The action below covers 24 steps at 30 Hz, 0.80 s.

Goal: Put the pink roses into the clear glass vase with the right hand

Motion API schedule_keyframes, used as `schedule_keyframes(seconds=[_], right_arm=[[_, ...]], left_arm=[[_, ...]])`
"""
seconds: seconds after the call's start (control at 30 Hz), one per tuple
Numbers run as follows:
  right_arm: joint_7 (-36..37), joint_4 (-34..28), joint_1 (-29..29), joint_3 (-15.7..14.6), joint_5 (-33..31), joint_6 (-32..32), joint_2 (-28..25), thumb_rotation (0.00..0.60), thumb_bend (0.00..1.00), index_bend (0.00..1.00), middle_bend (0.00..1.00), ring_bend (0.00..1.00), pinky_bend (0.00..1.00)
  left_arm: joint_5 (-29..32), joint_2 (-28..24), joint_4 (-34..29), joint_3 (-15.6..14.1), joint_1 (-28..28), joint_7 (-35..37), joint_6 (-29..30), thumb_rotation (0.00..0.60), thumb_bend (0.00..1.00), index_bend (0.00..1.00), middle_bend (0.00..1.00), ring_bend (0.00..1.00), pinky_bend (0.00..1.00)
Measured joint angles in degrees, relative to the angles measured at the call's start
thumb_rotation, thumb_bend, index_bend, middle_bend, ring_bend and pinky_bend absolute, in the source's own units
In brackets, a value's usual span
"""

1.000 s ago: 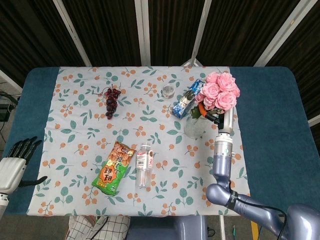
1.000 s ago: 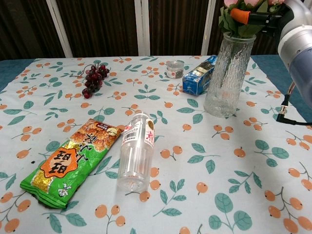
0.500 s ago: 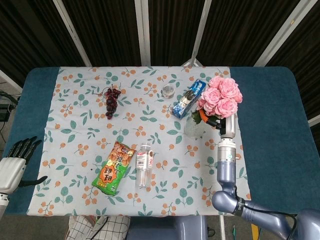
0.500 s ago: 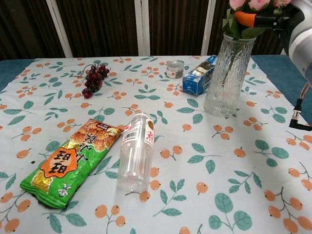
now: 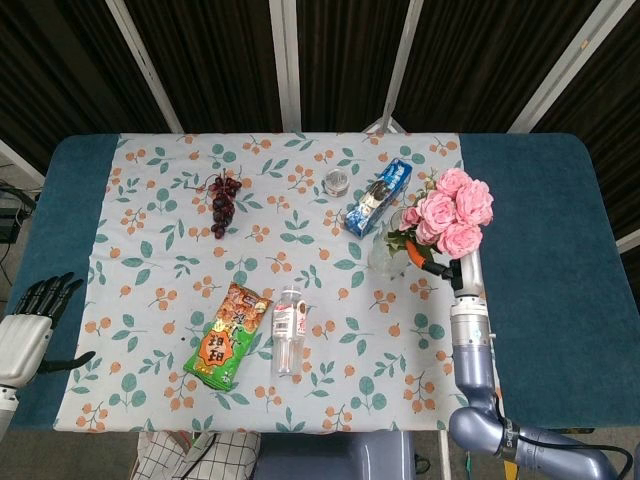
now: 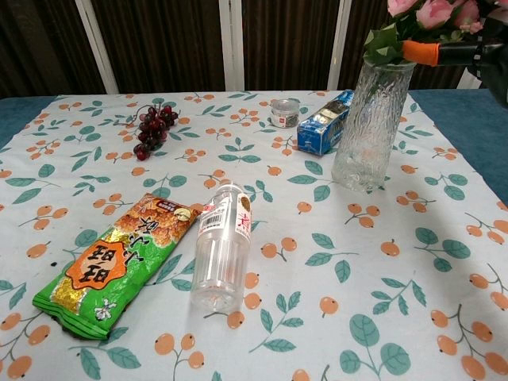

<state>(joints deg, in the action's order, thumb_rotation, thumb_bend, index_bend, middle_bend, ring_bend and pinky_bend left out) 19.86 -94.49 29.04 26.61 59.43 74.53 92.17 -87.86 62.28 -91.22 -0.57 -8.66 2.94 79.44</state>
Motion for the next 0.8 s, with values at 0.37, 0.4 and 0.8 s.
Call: schedule_keyframes(seconds=[0.37,0.4,0.8], right_arm=[[-2.97,-5.14,-1.75,-2.49,-0.07,-3.6,-5.33,0.6,0.3,0.0,0.0,0.0,0.01],[-3.41,-5.51,-2.05,-2.85,-0.06,-3.74,-5.93,0.6,0.3,0.0,0.0,0.0,0.01],[-6.76,-6.25,-5.27,-6.42,0.16,-5.52,-12.99,0.6,0.3,0.0,0.0,0.0,0.01]], left_arm=[[0.23,-0.11,-0.28,0.05,-0.08,0.11,-0.26,0.6,0.0,0.0,0.0,0.0,0.0],[0.21,-0.12,-0.29,0.04,-0.07,0.14,-0.26,0.6,0.0,0.0,0.0,0.0,0.0],[0.28,-0.16,-0.41,-0.01,-0.05,-0.15,-0.34,0.6,0.0,0.0,0.0,0.0,0.0]])
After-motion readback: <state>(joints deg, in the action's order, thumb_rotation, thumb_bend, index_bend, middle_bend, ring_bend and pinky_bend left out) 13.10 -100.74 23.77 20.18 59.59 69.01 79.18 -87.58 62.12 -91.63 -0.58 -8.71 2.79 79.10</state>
